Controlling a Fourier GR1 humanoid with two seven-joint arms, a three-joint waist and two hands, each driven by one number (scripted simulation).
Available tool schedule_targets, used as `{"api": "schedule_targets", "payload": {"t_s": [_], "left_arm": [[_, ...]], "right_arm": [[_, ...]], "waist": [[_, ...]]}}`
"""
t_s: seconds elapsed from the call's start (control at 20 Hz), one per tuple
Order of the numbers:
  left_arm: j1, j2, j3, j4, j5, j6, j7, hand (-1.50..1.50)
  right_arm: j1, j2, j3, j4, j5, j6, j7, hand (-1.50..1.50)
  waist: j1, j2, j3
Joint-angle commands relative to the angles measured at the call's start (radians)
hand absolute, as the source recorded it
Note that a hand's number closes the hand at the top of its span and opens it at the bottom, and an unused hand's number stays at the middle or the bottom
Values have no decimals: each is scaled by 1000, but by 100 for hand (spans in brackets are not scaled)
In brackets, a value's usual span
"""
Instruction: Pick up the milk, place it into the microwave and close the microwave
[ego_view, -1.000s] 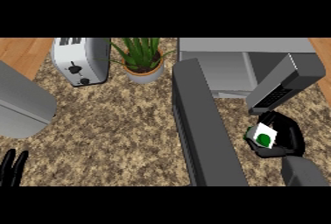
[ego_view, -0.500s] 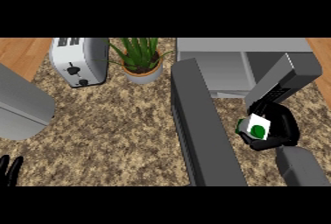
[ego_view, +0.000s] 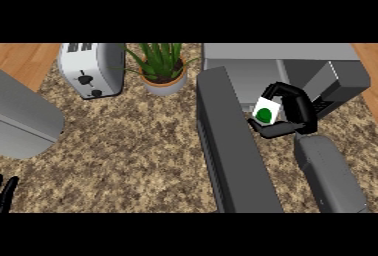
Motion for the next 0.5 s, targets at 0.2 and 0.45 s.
{"api": "schedule_targets", "payload": {"t_s": [0.2,0.45], "left_arm": [[-60,6,21,89,-6,-26,-14,-150],[-46,20,36,90,-8,-62,-33,-150]], "right_arm": [[-288,31,-49,371,58,-52,-58,150],[-434,-10,-86,530,73,-52,-74,150]], "waist": [[18,8,1],[36,15,1]]}}
